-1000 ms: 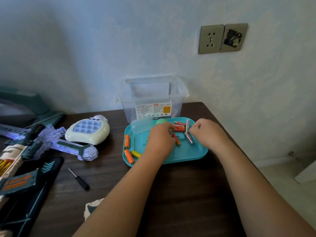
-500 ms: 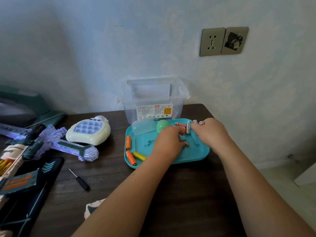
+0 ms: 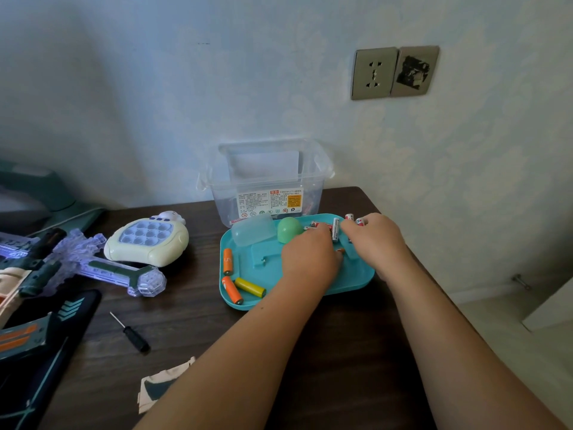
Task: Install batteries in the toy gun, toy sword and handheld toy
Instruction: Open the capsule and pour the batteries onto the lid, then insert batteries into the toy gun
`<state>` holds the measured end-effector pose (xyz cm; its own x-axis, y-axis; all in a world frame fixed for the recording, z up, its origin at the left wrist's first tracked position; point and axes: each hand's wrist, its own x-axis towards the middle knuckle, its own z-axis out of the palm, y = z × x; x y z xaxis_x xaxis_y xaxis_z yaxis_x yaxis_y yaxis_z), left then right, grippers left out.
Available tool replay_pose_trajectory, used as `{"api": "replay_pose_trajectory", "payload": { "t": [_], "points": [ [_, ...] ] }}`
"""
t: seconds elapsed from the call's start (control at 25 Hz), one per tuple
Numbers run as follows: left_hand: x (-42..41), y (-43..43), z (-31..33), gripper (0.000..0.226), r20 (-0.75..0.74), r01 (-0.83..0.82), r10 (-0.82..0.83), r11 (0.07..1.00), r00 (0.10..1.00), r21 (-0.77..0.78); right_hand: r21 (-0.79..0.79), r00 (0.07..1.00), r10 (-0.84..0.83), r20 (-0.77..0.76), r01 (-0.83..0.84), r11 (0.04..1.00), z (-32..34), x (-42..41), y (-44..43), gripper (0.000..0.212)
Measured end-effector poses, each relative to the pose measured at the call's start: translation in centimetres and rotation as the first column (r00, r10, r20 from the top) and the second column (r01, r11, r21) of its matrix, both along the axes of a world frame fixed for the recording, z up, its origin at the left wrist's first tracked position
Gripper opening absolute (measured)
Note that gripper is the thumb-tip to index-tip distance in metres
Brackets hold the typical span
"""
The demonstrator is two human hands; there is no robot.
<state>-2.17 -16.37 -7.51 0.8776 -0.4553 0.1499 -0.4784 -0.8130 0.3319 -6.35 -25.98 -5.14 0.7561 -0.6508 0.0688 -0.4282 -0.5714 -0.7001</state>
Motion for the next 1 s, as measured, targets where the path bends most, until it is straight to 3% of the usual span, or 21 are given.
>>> {"api": "replay_pose_trajectory", "payload": {
  "t": [0.12,0.24,0.32,0.4,0.44,0.52,0.64,0.8,0.88,1.0],
  "points": [
    [-0.1,-1.4,0.2,0.028,-0.061,-0.051,0.052,0.999,0.997,0.019,0.068,0.999,0.007,0.038,-0.009,0.998,0.0,0.0,0.1,0.042],
    [-0.1,-1.7,0.8,0.030,-0.195,-0.046,0.038,0.998,0.980,-0.035,0.396,0.995,-0.023,0.100,-0.018,0.918,0.5,-0.1,0.3,0.035],
    [0.3,-0.5,1.6,0.028,-0.272,-0.052,0.012,0.989,0.962,-0.140,0.687,0.979,-0.028,0.204,-0.122,0.716,1.2,-0.4,0.2,0.025],
    [0.6,2.2,3.1,0.019,-0.298,-0.074,-0.014,0.957,0.954,-0.279,0.843,0.950,-0.072,0.305,-0.234,0.484,2.3,-1.0,0.1,0.018],
    [0.7,4.2,4.0,0.013,-0.300,-0.088,-0.019,0.937,0.954,-0.339,0.874,0.936,-0.097,0.339,-0.275,0.400,2.9,-1.2,0.4,0.015],
    [0.4,7.7,5.6,0.006,-0.292,-0.107,-0.027,0.894,0.956,-0.434,0.881,0.920,-0.088,0.381,-0.333,0.335,3.7,-1.5,1.2,0.011],
    [-0.5,12.7,7.3,0.007,-0.268,-0.145,-0.001,0.838,0.964,-0.526,0.885,0.925,0.140,0.352,-0.378,0.272,4.6,-1.5,5.8,0.018],
    [-1.7,18.7,7.9,0.009,-0.397,-0.311,0.070,0.750,0.915,-0.584,0.943,0.868,0.405,0.289,-0.331,0.037,4.3,-2.1,15.0,0.024],
    [-2.4,21.8,7.6,0.015,-0.473,-0.368,0.080,0.745,0.877,-0.557,0.949,0.855,0.446,0.265,-0.312,0.036,4.0,-2.5,18.6,0.022],
    [-4.0,27.0,7.4,0.017,-0.539,-0.465,0.124,0.685,0.833,-0.561,0.915,0.829,0.516,0.217,-0.357,0.189,3.8,-2.6,23.3,0.019]
  ]
}}
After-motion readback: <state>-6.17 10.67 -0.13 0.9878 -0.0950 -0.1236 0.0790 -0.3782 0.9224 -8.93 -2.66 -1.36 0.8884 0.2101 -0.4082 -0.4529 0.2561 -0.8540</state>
